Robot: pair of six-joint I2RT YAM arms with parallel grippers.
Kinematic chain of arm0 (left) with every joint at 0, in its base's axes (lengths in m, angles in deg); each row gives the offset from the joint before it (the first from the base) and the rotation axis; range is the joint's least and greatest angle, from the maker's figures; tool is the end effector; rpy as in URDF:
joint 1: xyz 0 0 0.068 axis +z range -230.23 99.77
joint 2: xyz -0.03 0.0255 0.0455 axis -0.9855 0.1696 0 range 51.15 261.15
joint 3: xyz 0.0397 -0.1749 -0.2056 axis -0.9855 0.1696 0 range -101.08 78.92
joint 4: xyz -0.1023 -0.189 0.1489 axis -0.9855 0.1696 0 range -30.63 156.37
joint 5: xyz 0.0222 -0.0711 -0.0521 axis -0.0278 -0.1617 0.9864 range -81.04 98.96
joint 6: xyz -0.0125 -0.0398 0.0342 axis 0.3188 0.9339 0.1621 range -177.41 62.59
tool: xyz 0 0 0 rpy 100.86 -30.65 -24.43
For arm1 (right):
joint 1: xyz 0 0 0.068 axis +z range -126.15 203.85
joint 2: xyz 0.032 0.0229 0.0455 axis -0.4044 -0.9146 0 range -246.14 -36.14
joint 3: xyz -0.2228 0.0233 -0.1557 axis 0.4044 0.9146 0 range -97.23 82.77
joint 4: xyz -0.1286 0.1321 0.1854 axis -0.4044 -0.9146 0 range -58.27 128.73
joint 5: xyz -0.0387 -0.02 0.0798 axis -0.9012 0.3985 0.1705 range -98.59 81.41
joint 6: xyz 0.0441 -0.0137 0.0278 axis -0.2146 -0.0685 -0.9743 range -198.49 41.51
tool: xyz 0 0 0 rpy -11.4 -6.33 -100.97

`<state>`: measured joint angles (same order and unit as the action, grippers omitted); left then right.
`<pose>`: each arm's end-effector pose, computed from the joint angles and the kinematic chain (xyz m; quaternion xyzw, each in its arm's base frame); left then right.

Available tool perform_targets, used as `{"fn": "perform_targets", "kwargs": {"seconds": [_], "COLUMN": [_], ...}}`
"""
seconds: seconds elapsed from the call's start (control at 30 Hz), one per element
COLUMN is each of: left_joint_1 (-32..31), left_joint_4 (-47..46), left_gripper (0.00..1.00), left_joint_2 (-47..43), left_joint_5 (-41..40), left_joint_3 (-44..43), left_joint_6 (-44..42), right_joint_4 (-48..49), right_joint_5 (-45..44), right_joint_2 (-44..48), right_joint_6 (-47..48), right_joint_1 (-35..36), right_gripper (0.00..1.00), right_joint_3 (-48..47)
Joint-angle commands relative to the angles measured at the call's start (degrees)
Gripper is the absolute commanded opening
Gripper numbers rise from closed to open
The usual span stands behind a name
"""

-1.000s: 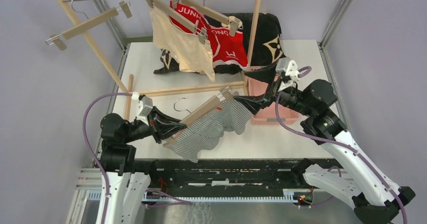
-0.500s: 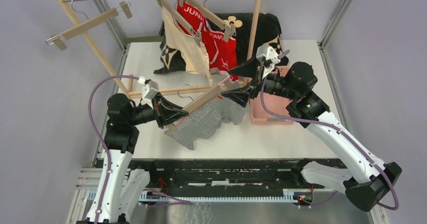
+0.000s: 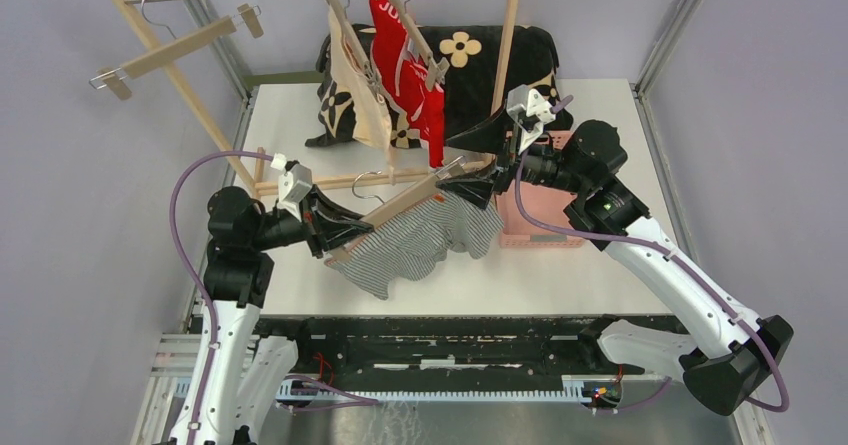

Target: Remove the underwear clipped to the hanger

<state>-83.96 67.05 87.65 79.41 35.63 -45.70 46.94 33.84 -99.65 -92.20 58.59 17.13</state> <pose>0.1275 -0.0420 0.3577 0.3632 0.6088 -0.4842 0.5128 0.1864 0.1584 0.4370 -0.3822 0.5363 0.5051 0.5578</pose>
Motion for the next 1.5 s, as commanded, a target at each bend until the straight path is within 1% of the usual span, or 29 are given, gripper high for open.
{"fn": "perform_targets", "kwargs": {"seconds": [0.0,0.2,0.43,0.5,0.57,0.67,0.77,0.83,0.93,0.97,1.07,1.23,1.27,1.3,1.33,1.37,1.4,1.43,1.47], "left_joint_1": [0.0,0.0,0.0,-0.1,0.0,0.0,-0.1,0.0,0.0,0.0,-0.1,0.0,0.0,0.0,0.0,-0.1,-0.1,-0.1,0.0], "left_joint_4": [-0.3,-0.3,-0.3,-0.3,-0.3,-0.3,-0.3,-0.3,-0.8,-1.6,-6.1,-14.4,-15.7,-17.2,-18.9,-20.6,-22.3,-23.8,-25.4], "left_gripper": [0.03,0.03,0.03,0.03,0.03,0.03,0.03,0.03,0.03,0.03,0.03,0.03,0.03,0.03,0.03,0.03,0.03,0.03,0.03], "left_joint_2": [-0.5,-1.3,-2.8,-2.6,-2.3,-2.0,-2.0,-1.8,-1.0,-0.6,1.2,7.0,8.0,9.3,10.9,11.8,12.4,12.9,13.2], "left_joint_5": [1.9,2.3,2.6,2.5,2.2,1.6,0.3,-2.2,-6.2,-7.7,-11.5,-14.6,-14.6,-14.7,-14.4,-14.0,-13.6,-13.4,-13.3], "left_joint_3": [-1.9,-1.6,-1.3,-1.3,-1.3,-1.2,-1.2,-1.4,-2.0,-2.1,-1.8,-1.9,-2.2,-2.6,-2.9,-3.1,-3.1,-3.1,-2.9], "left_joint_6": [-3.0,-3.3,-3.5,-3.4,-3.4,-3.2,-3.0,-2.7,-1.4,-0.6,2.7,6.6,7.2,7.8,8.6,9.7,10.0,10.8,11.2], "right_joint_4": [3.9,4.8,4.8,4.7,5.0,5.6,5.5,5.5,5.3,5.2,5.3,5.5,5.4,4.7,3.8,3.0,1.9,1.1,0.5], "right_joint_5": [0.7,0.0,-0.1,0.3,1.1,2.2,4.1,5.1,4.8,4.4,4.0,4.4,4.3,4.0,4.3,4.9,5.3,5.5,5.5], "right_joint_2": [0.1,-0.4,-4.1,-5.3,-6.2,-7.0,-7.1,-7.0,-6.5,-6.4,-6.3,-6.1,-6.0,-5.8,-5.7,-5.4,-5.0,-4.6,-4.2], "right_joint_6": [-0.9,-1.2,-1.1,-1.4,-1.9,-2.7,-3.0,-3.0,-2.7,-2.8,-3.1,-3.0,-3.0,-2.8,-2.2,-1.2,-0.3,0.4,0.9], "right_joint_1": [-0.2,-0.1,-0.2,-0.2,-0.1,-0.2,-0.2,-0.2,-0.3,-0.3,-0.3,-0.4,-0.5,-0.7,-0.9,-0.9,-1.0,-1.1,-1.2], "right_gripper": [0.89,0.88,0.86,0.84,0.77,0.53,0.38,0.23,0.04,0.01,0.01,0.01,0.05,0.2,0.33,0.44,0.53,0.59,0.62], "right_joint_3": [-0.9,0.0,-1.1,-1.7,-2.3,-2.7,-3.0,-2.9,-2.7,-2.5,-2.3,-2.5,-2.7,-3.0,-3.3,-3.5,-3.6,-3.7,-3.6]}}
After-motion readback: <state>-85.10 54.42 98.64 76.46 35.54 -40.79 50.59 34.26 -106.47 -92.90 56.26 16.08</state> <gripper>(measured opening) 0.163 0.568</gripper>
